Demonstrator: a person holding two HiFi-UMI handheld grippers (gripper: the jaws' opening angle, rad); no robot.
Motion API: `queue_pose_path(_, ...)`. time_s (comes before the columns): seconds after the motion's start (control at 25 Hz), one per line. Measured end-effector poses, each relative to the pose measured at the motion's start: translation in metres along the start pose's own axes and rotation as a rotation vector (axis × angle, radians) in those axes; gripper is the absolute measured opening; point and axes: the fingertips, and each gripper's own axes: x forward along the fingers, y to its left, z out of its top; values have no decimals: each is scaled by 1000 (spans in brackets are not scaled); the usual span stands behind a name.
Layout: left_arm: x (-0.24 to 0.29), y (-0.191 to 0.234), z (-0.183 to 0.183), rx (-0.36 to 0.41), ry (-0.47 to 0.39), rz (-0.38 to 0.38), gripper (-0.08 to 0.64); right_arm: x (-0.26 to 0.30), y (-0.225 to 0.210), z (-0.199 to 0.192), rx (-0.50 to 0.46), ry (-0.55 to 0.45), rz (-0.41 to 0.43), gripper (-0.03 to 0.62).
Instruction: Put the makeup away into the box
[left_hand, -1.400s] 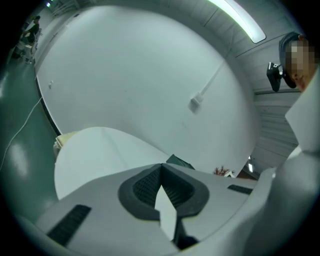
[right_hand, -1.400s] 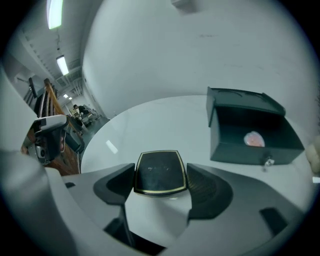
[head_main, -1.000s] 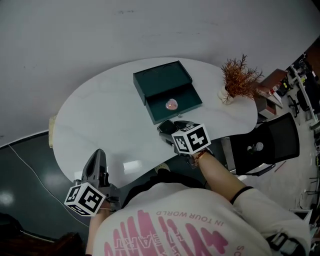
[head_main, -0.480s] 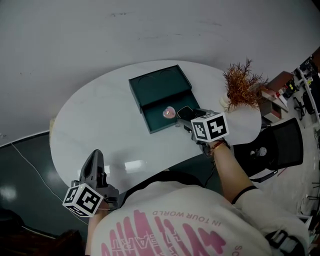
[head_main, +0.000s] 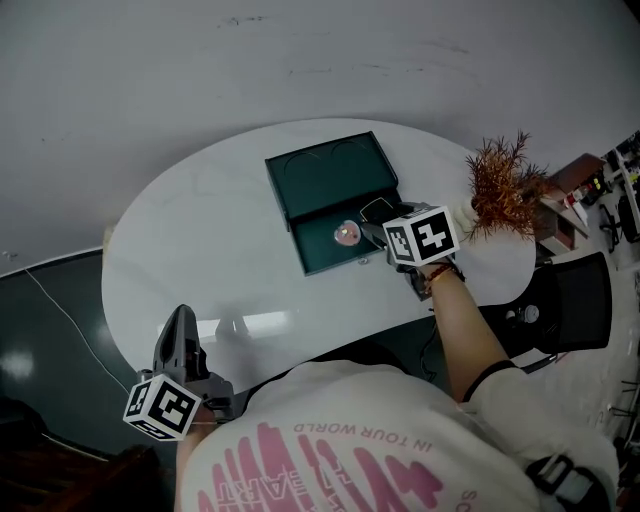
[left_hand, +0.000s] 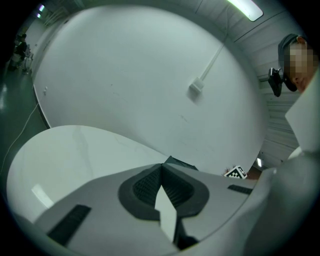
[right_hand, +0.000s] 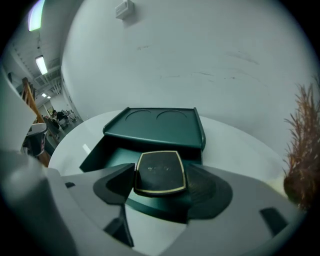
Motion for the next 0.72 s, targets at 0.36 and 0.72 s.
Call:
queue_pose_path(0.36,0,8,2,-5,-23,56,2,29,-3,1,-59,83,9,327)
queue_pose_path(0.72,-16,21,5,-18,-56,109,2,38,3,-4,-138,183,22,328)
